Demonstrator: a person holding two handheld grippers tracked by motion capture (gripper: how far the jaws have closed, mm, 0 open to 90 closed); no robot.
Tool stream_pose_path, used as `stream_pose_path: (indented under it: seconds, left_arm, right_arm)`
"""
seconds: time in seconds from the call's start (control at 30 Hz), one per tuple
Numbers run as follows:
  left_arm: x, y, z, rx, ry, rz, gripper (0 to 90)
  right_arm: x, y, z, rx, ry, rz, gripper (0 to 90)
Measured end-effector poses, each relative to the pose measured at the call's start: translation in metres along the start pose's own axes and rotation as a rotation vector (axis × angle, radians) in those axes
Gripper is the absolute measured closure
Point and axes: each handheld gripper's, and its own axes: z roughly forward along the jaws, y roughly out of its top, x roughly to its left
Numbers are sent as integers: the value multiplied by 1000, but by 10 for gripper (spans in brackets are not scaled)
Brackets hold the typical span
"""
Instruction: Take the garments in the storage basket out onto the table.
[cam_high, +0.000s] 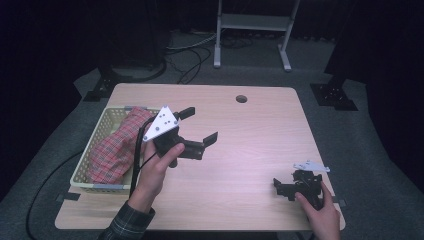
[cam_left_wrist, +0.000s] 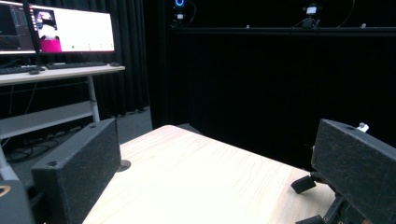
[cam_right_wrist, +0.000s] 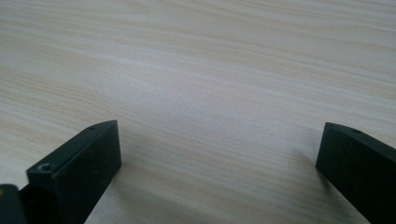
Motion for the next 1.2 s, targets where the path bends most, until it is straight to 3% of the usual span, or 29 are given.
stream_pose_path:
  seconds: [0.37, 1.2]
  left_arm:
    - [3, 13, 0, 17, -25, 9, 12]
    - [18, 15, -11, 25, -43, -34, 12]
  right_arm:
    - [0, 0, 0, 0, 0, 0, 0]
    - [0, 0, 0, 0, 0, 0, 0]
